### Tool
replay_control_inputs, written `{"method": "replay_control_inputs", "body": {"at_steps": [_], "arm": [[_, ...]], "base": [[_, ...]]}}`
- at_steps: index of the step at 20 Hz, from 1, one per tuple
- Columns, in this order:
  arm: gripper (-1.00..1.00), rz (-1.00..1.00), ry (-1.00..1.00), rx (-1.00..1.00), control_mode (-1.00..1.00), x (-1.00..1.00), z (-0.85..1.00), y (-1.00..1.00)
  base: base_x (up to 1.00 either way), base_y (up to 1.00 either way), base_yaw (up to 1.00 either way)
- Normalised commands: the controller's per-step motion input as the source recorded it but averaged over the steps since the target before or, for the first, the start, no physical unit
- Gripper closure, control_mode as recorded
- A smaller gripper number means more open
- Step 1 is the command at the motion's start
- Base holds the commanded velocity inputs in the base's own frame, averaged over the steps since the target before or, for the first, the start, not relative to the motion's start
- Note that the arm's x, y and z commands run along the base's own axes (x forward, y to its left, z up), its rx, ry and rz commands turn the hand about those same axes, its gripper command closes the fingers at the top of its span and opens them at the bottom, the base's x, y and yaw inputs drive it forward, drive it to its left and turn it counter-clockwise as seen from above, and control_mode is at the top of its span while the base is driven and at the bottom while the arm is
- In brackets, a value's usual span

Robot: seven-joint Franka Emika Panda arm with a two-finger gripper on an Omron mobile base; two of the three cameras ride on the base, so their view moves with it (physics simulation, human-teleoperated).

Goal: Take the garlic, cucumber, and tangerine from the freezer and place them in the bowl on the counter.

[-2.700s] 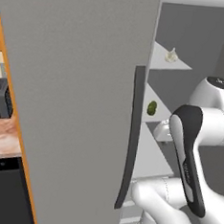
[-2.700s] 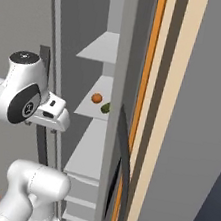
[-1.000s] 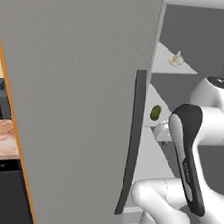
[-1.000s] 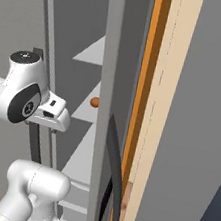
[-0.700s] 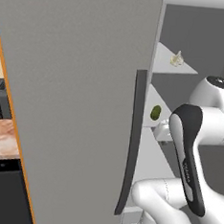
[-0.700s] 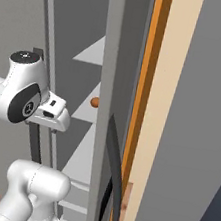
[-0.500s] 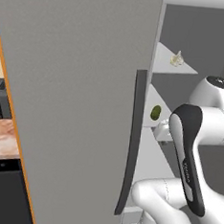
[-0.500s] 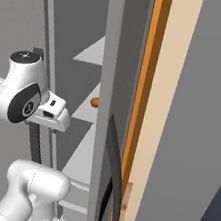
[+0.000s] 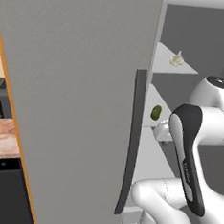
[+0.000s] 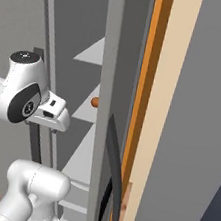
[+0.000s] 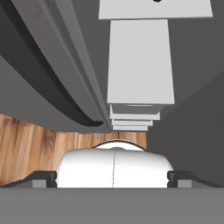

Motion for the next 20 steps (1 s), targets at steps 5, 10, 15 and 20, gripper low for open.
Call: {"method": "replay_control_inputs", "body": {"at_steps": [5,10,15,20], "arm": [[-1.0,0.0,0.0,0.0,1.0,0.0,0.0,0.0],[-1.0,0.0,0.0,0.0,-1.0,0.0,0.0,0.0],[-1.0,0.0,-0.17,0.0,-1.0,-0.14,-0.01,-0.15],[-1.0,-0.11,-0.31,-0.02,-1.0,-0.3,0.5,-0.08]], "base": [[0.0,-0.81,0.06],[0.0,-0.08,0.0],[0.0,0.0,0.0],[0.0,0.0,0.0]]}}
